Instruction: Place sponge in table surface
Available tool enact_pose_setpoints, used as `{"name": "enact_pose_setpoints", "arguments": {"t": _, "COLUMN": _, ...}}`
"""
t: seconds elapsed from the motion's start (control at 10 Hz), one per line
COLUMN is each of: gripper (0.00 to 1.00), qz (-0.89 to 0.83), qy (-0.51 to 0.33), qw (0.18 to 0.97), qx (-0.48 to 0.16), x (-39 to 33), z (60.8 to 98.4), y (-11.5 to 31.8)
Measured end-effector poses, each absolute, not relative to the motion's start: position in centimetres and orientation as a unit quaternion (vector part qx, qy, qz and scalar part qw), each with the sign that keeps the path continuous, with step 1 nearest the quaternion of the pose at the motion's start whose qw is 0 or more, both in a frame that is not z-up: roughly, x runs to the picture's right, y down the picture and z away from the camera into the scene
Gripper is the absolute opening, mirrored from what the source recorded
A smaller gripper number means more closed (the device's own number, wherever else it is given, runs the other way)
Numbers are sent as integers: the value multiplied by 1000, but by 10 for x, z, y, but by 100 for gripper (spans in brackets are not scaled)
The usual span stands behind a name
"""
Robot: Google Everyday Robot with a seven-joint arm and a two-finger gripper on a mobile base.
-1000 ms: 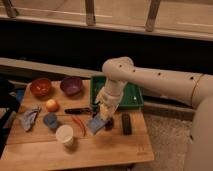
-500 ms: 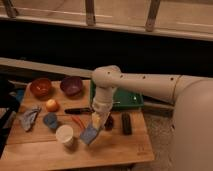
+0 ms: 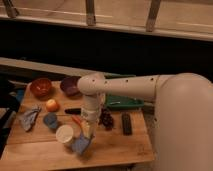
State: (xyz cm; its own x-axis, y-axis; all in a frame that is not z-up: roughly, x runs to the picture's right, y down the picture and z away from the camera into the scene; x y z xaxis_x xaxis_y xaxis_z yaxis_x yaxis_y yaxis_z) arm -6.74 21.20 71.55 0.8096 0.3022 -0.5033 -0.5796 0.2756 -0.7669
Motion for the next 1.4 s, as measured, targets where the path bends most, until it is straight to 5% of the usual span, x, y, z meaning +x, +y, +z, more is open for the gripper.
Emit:
{"name": "enact_pose_setpoints", "arguments": {"t": 0.6, "gripper": 61, "qz": 284, "qy": 126, "qw": 783, "qx": -538, "x": -67, "z": 740, "y": 211}}
{"name": "enact_pose_setpoints", "arguments": {"t": 1.4, "gripper": 61, "qz": 283, "qy": 126, "qw": 783, "qx": -539, "x": -68, "z": 740, "y": 211}}
